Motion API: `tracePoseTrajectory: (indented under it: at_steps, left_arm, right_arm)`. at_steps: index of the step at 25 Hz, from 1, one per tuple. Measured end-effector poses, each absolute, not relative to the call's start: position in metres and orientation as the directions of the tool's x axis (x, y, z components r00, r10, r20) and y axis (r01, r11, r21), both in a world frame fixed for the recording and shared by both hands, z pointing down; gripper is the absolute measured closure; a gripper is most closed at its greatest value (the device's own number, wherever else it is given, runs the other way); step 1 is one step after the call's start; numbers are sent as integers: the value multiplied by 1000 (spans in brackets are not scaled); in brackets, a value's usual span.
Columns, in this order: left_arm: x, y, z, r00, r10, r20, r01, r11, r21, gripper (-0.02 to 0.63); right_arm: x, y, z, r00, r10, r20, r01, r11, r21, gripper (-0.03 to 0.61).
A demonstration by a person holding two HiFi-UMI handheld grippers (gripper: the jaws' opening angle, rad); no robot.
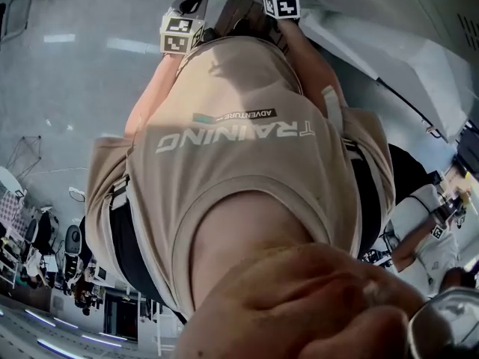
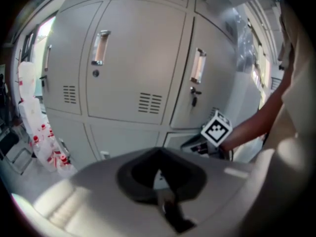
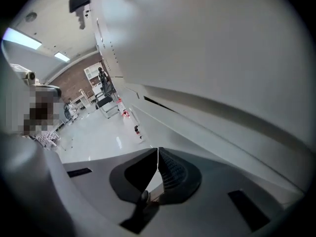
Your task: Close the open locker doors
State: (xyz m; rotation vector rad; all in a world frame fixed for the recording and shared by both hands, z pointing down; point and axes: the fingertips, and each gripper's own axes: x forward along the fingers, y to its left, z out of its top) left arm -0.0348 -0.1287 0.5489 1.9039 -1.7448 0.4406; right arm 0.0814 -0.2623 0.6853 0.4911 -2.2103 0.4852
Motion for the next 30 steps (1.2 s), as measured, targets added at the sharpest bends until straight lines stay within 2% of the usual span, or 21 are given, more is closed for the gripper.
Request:
tracePoseTrajectory:
  at_steps: [10, 16, 22, 26, 30]
  left_arm:
    - [-47, -129, 548, 57, -827, 559, -989, 27, 142, 617]
    - [-26, -128, 546, 60, -832, 552, -988, 29, 150, 618]
    - [-14, -128, 537, 143, -832, 536, -983, -56, 175, 618]
    - [-1, -119, 523, 200, -845, 497, -980, -178, 92, 617]
    - [2, -117, 524, 276, -835, 476, -960, -263, 94, 618]
  right_arm:
    - [72, -279, 688, -616, -202, 761, -501, 846, -181, 563]
    - [103, -280, 680, -625, -191, 757, -502, 840, -203, 565]
    - [114, -247, 646, -689, -205, 696, -512, 816, -267, 565]
    - [118, -214, 611, -715, -261, 649, -527, 811, -254, 565]
    - [111, -187, 582, -734, -305, 606, -535, 811, -239, 565]
